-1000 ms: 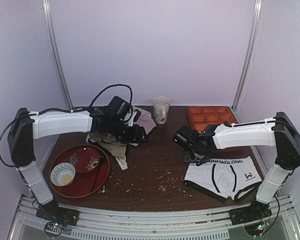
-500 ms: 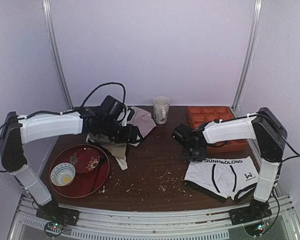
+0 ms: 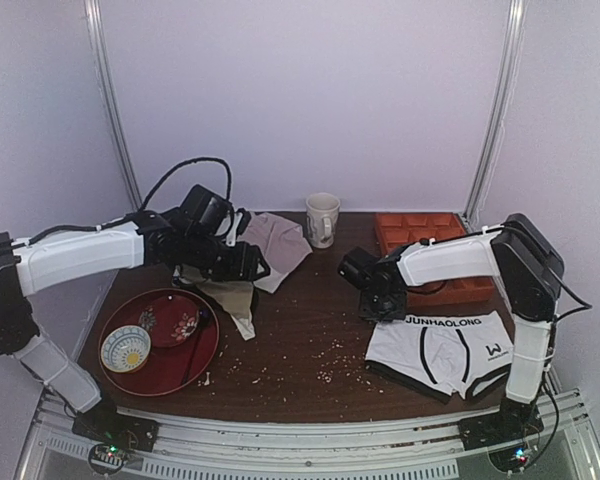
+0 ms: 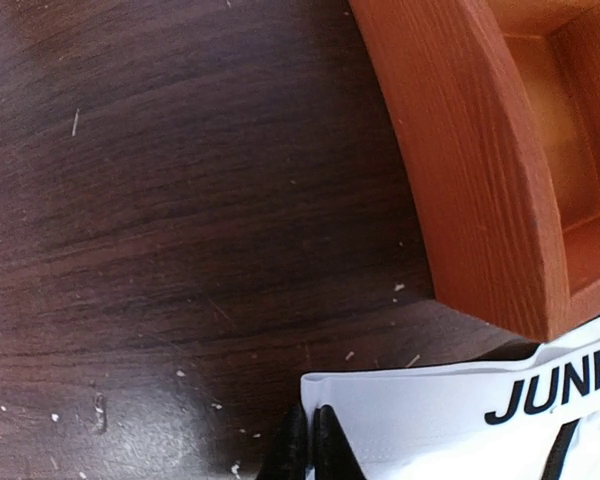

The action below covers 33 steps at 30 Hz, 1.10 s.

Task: Roll the underwear
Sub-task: Move the underwear to the center of the board.

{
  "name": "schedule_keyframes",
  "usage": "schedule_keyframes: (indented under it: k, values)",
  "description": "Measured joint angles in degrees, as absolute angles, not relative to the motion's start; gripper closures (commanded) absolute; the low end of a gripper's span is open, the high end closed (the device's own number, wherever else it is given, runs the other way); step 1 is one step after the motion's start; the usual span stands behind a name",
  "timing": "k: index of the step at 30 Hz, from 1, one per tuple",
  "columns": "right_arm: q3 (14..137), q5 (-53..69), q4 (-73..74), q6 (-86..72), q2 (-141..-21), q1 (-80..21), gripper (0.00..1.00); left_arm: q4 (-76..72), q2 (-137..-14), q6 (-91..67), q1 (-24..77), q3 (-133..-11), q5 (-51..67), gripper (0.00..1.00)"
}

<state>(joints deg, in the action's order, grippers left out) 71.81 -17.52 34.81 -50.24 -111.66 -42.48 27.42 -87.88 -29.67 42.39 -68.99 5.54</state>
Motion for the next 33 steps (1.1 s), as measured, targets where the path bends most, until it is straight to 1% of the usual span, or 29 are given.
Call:
schedule_keyframes:
  k: [4, 9, 23, 26, 28, 29, 30, 31, 32, 33]
  values:
    - [74.15, -17.34, 35.44, -49.30, -113.08, -43.16, 1.00, 28.21, -85.17, -29.67, 41.71, -68.01, 4.69, 0.13]
    - [80.88, -15.27, 36.38, -47.75, -117.27, -46.33, 1.00, 29.26, -80.71, -29.82, 40.14, -65.93, 3.36, 0.13]
    - [113.23, -8.05, 39.29, -39.46, -136.81, -57.69, 1.00, 37.08, -64.62, -30.37, 32.36, -60.40, 0.21, 0.12]
    - [117.34, -6.15, 38.89, -37.32, -139.26, -58.63, 1.00, 38.87, -61.93, -30.72, 32.05, -59.88, -0.21, 0.12]
    - [118.02, -4.51, 38.46, -35.86, -139.59, -59.05, 1.00, 39.57, -60.82, -30.94, 31.92, -59.53, -0.32, 0.12]
    - [118.02, -3.86, 38.33, -35.31, -139.59, -59.11, 0.98, 40.03, -60.38, -31.07, 31.90, -59.37, -0.38, 0.12]
    - [118.02, -3.49, 38.22, -34.74, -139.59, -59.11, 0.94, 40.64, -60.07, -31.16, 31.90, -59.29, -0.43, 0.12]
    - [117.97, -3.14, 38.06, -34.28, -139.59, -59.09, 0.87, 41.06, -59.86, -31.24, 31.90, -59.18, -0.45, 0.11]
    - [117.69, -2.92, 37.74, -33.98, -139.50, -59.09, 0.83, 41.36, -59.68, -31.35, 31.88, -59.11, -0.47, 0.11]
    - [117.16, -2.74, 37.17, -33.58, -139.31, -59.09, 0.81, 41.54, -59.59, -31.42, 31.86, -59.02, -0.47, 0.10]
